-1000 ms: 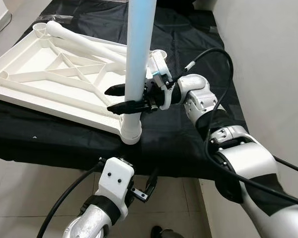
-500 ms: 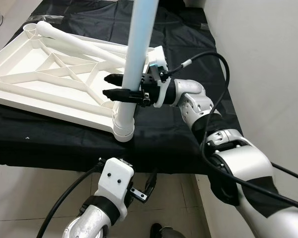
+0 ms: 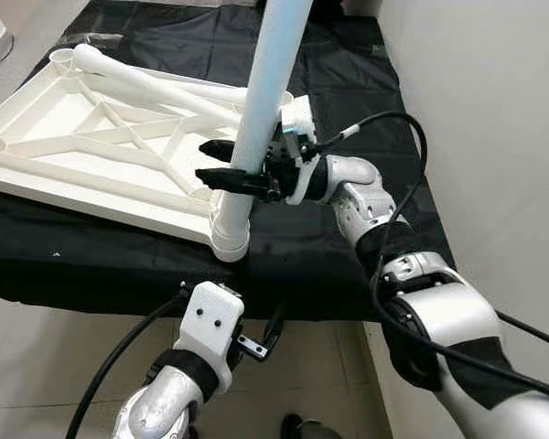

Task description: Building children table

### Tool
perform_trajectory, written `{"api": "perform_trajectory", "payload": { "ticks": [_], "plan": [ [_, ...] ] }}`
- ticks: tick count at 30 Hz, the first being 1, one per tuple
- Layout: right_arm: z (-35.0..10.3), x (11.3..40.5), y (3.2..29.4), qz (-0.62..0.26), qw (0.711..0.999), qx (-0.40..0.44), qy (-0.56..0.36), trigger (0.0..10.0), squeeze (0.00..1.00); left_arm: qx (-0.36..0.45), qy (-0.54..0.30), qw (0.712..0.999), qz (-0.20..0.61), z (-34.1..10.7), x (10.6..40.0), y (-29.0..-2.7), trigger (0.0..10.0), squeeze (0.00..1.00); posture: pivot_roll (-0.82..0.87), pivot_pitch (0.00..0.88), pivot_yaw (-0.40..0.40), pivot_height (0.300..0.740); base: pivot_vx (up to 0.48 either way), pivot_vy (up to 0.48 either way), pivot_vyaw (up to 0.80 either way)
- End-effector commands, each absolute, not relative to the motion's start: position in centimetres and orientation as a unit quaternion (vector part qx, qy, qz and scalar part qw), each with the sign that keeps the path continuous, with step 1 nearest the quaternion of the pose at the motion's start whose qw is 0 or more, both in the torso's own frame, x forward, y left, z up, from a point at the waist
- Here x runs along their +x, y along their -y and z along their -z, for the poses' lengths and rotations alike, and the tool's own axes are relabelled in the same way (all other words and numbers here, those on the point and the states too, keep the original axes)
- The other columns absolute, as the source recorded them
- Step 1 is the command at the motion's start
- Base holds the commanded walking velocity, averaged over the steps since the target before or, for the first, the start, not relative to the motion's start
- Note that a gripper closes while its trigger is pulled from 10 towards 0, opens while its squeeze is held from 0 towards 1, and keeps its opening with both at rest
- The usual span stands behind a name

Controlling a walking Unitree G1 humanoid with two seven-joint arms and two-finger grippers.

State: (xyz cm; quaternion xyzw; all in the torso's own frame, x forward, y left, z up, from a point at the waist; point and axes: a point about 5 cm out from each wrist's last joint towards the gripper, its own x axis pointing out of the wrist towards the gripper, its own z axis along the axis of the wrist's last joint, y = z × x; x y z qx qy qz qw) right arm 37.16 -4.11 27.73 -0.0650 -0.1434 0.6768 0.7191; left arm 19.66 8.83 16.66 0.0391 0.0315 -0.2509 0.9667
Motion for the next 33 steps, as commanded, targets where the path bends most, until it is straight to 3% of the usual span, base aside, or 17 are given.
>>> {"api": "perform_trajectory", "payload": {
  "ticks": [1, 2, 10, 16, 18, 23, 29, 33],
  "plan": [
    [-22.3, 37.7, 5.4, -0.643, 0.757, -0.116, 0.006, 10.0, 0.00, 0.044, -0.042, 0.965, 0.254, -16.1, 19.6, -8.9, 10.0, 0.00, 0.14, 0.257, -0.101, 0.740, 0.000, 0.000, 0.00],
    [-22.2, 38.0, 5.4, -0.623, 0.771, -0.130, -0.012, 10.0, 0.00, 0.044, -0.039, 0.965, 0.255, -16.2, 19.7, -8.9, 10.0, 0.00, 0.13, 0.248, -0.100, 0.740, 0.000, 0.000, 0.00],
    [-21.9, 38.6, 5.7, -0.580, 0.801, -0.138, -0.053, 10.0, 0.00, 0.046, -0.032, 0.965, 0.257, -16.3, 20.2, -8.7, 10.0, 0.00, 0.13, 0.240, -0.100, 0.740, 0.000, 0.000, 0.00],
    [-21.8, 39.4, 6.1, -0.511, 0.851, -0.104, -0.059, 10.0, 0.00, 0.050, -0.028, 0.966, 0.253, -16.4, 20.4, -8.9, 10.0, 0.00, 0.13, 0.241, -0.099, 0.740, 0.000, 0.000, 0.00],
    [-21.8, 39.4, 6.1, -0.511, 0.851, -0.104, -0.059, 10.0, 0.00, 0.050, -0.028, 0.966, 0.253, -16.4, 20.4, -8.9, 10.0, 0.00, 0.13, 0.241, -0.099, 0.740, 0.000, 0.000, 0.00],
    [-21.1, 40.4, 7.4, -0.402, 0.909, -0.086, -0.064, 10.0, 0.00, 0.053, -0.026, 0.966, 0.253, -16.4, 20.6, -9.0, 10.0, 0.00, 0.13, 0.240, -0.095, 0.740, 0.000, 0.000, 0.00],
    [-21.1, 41.0, 8.5, -0.323, 0.943, -0.054, -0.055, 10.0, 0.00, 0.055, -0.024, 0.966, 0.253, -16.5, 20.7, -9.1, 10.0, 0.00, 0.13, 0.244, -0.092, 0.740, 0.000, 0.000, 0.00],
    [-21.1, 41.0, 8.7, -0.309, 0.948, -0.049, -0.052, 10.0, 0.00, 0.055, -0.024, 0.966, 0.253, -16.5, 20.8, -9.2, 10.0, 0.00, 0.13, 0.245, -0.090, 0.740, 0.000, 0.000, 0.00]
  ]
}}
